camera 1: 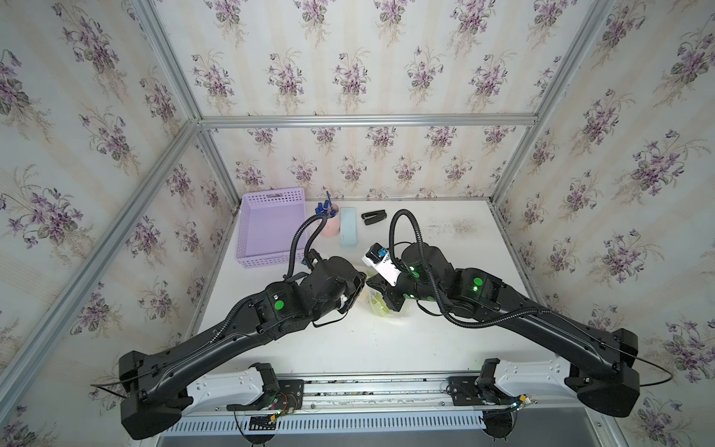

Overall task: Open the zip-top bag and take out the pear
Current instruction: Unzip the zipper on the zipper food storage bag.

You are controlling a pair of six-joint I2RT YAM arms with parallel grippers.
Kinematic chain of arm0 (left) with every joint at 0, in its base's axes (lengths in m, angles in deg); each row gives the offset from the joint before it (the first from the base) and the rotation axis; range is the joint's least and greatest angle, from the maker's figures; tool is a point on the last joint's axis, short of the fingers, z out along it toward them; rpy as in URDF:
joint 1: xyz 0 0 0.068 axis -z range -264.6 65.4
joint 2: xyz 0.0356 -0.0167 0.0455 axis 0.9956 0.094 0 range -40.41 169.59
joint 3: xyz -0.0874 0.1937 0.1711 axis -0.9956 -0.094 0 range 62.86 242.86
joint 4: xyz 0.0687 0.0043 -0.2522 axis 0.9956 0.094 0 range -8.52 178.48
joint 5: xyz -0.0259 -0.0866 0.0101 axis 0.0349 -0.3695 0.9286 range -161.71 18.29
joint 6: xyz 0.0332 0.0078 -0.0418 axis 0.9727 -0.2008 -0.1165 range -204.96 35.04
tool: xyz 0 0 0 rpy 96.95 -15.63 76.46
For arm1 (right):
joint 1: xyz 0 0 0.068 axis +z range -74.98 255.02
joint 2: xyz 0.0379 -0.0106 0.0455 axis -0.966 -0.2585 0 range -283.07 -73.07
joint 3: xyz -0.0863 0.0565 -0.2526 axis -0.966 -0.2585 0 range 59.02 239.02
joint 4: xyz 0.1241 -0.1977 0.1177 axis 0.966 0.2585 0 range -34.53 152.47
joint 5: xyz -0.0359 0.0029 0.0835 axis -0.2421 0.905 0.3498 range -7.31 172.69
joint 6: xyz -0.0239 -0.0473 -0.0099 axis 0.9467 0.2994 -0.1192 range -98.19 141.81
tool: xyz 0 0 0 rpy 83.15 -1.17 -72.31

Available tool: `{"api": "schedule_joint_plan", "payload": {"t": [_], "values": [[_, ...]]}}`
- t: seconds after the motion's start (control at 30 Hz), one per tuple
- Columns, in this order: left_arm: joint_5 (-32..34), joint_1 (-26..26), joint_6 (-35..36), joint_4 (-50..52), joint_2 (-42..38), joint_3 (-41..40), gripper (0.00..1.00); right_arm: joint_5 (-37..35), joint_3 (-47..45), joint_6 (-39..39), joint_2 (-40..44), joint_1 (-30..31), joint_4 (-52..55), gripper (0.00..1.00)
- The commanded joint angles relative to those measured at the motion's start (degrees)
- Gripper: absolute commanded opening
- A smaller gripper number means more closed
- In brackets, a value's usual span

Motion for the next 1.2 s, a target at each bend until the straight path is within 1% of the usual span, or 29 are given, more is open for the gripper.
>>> {"api": "schedule_joint_plan", "payload": {"t": [0.0, 0.1, 0.33, 0.5, 0.7, 1.0, 1.17], "values": [[0.5, -0.6, 1.2, 0.1, -1.1, -0.2, 0.11, -1.3, -1.9, -1.4, 2.0, -0.2, -1.2, 0.00], [0.8, -1.6, 1.4, 0.9, -2.8, -1.0, 0.13, -1.9, -4.1, -2.3, 3.8, -0.1, -2.0, 0.00], [-0.8, -5.3, 3.1, 2.7, -4.4, -0.9, 0.13, -2.9, -6.0, -3.1, 6.4, -0.5, -1.8, 0.00], [-2.0, -9.1, 4.7, 5.2, -6.6, -1.2, 0.13, -3.3, -7.3, -4.1, 8.6, -2.8, -1.2, 0.00], [-6.6, -15.5, 8.1, 7.2, -8.2, -0.9, 0.13, -3.8, -8.4, -4.3, 10.8, -4.1, 0.3, 0.00], [-15.3, -28.1, 14.9, 11.1, -10.0, 0.2, 0.16, -4.4, -10.3, -4.2, 12.5, -5.8, 1.4, 0.00], [-20.3, -34.8, 18.1, 12.4, -10.5, 0.2, 0.14, -4.2, -11.0, -4.4, 12.9, -6.0, 1.3, 0.00]]}}
